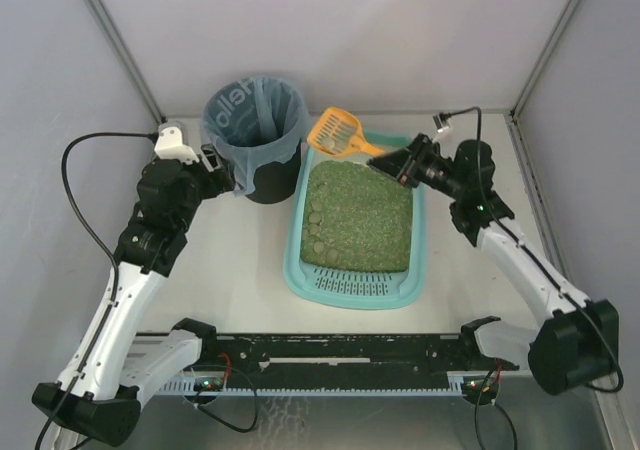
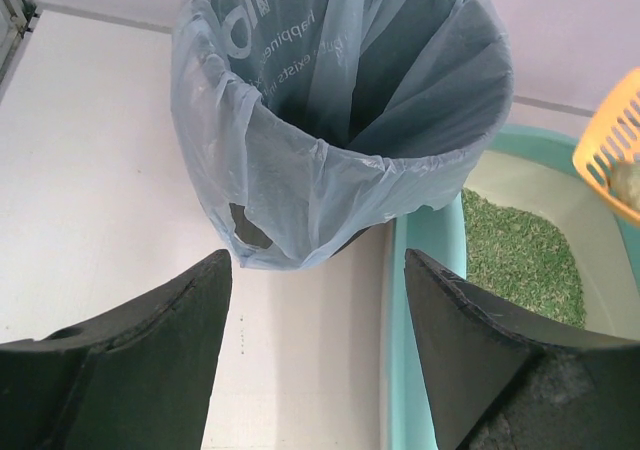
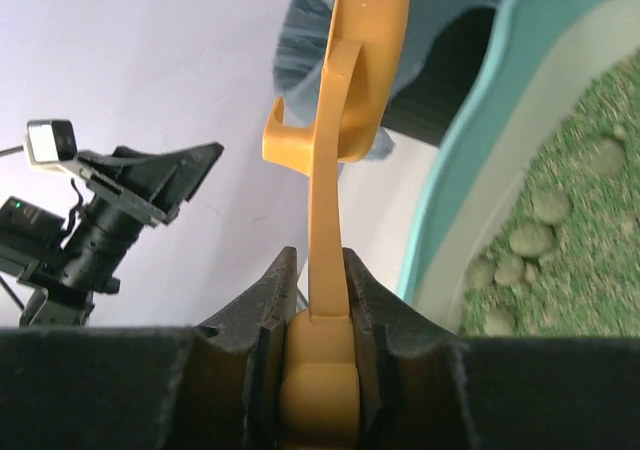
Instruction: Clean the litter box
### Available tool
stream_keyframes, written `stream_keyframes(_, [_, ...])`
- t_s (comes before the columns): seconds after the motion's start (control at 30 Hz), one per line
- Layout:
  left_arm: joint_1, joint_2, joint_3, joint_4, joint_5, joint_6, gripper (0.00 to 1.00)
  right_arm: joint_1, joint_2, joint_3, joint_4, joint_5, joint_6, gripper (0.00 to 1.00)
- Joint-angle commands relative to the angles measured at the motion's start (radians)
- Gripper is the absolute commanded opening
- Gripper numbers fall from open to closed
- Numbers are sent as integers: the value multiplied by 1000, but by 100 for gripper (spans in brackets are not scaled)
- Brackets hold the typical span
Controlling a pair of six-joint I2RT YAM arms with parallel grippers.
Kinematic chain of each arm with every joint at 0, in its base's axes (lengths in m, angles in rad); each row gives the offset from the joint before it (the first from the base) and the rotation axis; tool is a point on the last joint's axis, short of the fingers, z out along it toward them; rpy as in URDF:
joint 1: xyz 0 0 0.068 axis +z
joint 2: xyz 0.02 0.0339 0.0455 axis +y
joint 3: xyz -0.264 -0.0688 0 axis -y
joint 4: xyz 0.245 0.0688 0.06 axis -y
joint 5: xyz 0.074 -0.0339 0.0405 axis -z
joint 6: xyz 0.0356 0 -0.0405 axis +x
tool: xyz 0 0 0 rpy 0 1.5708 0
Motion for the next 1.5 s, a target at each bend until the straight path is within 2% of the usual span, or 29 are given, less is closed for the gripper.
stream_keyframes(0.0, [10, -37, -23, 43, -16, -4, 74, 70, 132, 202, 13, 88, -51, 0])
stream_keyframes(0.13, [10, -38, -22, 42, -17, -2, 74, 120, 289, 388, -9, 105, -85, 0])
stream_keyframes(0.2, [12, -40, -22, 42, -17, 2, 74, 148, 359, 502, -73, 132, -151, 0])
stream_keyframes(0.37, [13, -38, -22, 40, -20, 3, 74, 217, 554, 871, -430, 196, -386, 0])
stream_keyframes(0.5, [14, -38, -22, 40, -13, 3, 74, 302, 682, 1132, -670, 375, -641, 0])
stream_keyframes(0.6, [15, -33, -21, 40, -13, 4, 74, 396, 731, 1231, -747, 598, -866, 0])
stream_keyframes(0.77, [15, -27, -21, 38, -7, 4, 73, 565, 697, 1154, -598, 951, -1234, 0])
stream_keyframes(0.87, [15, -26, -21, 39, -11, 3, 73, 609, 652, 1083, -492, 1015, -1326, 0])
stream_keyframes(1.03, [15, -20, -23, 40, -5, 2, 73, 616, 554, 956, -360, 998, -1329, 0])
stream_keyframes(1.23, [15, -21, -22, 42, 3, 0, 73, 613, 464, 842, -302, 978, -1286, 0])
stream_keyframes(1.37, [15, -18, -22, 42, 3, 0, 73, 590, 342, 710, -234, 904, -1180, 0])
stream_keyframes(1.47, [15, -12, -21, 42, 10, 0, 73, 545, 245, 625, -226, 806, -1038, 0])
